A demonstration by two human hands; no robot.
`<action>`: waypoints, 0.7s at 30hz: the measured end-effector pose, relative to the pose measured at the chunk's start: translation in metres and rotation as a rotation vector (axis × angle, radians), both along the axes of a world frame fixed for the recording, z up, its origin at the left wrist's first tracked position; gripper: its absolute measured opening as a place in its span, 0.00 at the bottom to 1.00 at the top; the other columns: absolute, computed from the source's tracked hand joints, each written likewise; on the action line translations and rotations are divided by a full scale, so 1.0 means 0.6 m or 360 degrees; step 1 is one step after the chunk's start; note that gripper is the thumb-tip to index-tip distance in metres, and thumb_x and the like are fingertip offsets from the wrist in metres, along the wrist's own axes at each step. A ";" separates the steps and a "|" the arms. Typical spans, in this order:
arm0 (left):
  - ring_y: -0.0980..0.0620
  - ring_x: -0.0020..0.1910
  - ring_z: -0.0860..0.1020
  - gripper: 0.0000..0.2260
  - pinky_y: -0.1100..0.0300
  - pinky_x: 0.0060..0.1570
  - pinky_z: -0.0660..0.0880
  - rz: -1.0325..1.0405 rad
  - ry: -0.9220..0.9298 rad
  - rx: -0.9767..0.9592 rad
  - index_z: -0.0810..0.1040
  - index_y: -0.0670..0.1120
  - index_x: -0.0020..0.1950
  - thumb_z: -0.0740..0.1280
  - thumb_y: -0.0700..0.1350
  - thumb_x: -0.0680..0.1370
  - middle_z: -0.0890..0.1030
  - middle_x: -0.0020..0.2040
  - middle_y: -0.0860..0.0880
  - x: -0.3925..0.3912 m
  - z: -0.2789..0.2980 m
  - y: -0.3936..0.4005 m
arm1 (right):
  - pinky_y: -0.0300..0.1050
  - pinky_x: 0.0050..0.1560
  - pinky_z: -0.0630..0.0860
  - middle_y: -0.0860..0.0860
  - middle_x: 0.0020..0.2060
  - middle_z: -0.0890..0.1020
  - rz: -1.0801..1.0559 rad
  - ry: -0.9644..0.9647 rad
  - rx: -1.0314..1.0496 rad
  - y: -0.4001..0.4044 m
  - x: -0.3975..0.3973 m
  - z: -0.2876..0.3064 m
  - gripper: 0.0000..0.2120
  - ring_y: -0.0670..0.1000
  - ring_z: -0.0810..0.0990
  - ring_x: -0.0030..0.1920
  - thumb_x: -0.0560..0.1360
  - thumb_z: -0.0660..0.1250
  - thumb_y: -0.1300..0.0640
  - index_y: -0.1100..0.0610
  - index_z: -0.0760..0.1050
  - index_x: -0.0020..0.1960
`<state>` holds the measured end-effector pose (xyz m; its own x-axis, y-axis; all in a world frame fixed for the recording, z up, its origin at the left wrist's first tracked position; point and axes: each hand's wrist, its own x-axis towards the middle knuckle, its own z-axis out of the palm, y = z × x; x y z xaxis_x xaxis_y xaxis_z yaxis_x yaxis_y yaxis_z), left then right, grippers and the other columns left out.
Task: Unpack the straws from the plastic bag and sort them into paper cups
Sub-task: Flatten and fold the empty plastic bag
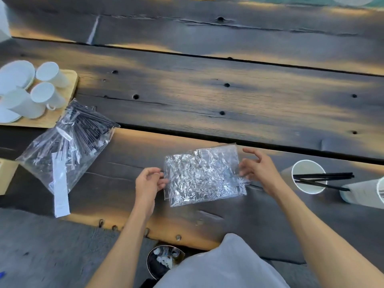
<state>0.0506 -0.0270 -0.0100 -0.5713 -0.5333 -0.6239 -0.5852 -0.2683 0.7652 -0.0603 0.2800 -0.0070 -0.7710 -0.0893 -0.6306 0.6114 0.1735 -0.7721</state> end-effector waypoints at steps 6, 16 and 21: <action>0.48 0.42 0.81 0.08 0.55 0.46 0.79 -0.0063 -0.0167 -0.0108 0.77 0.44 0.52 0.60 0.35 0.81 0.82 0.49 0.42 0.019 -0.022 0.001 | 0.50 0.39 0.74 0.57 0.36 0.81 0.0112 -0.0054 0.0223 0.008 0.038 -0.024 0.18 0.56 0.78 0.34 0.77 0.64 0.66 0.56 0.72 0.65; 0.52 0.37 0.79 0.08 0.62 0.37 0.78 -0.0857 -0.0250 -0.0128 0.81 0.41 0.52 0.61 0.38 0.81 0.83 0.44 0.44 0.016 0.009 0.097 | 0.48 0.38 0.77 0.58 0.40 0.83 0.0298 -0.0022 0.0278 -0.051 0.083 -0.002 0.06 0.54 0.79 0.34 0.77 0.61 0.64 0.61 0.77 0.49; 0.51 0.41 0.81 0.10 0.61 0.43 0.79 -0.1011 -0.0463 0.0147 0.80 0.41 0.56 0.60 0.39 0.82 0.84 0.46 0.42 0.019 -0.024 0.135 | 0.42 0.35 0.77 0.54 0.37 0.83 0.0782 -0.0408 0.0227 -0.117 0.128 -0.046 0.08 0.50 0.80 0.31 0.80 0.59 0.60 0.58 0.75 0.45</action>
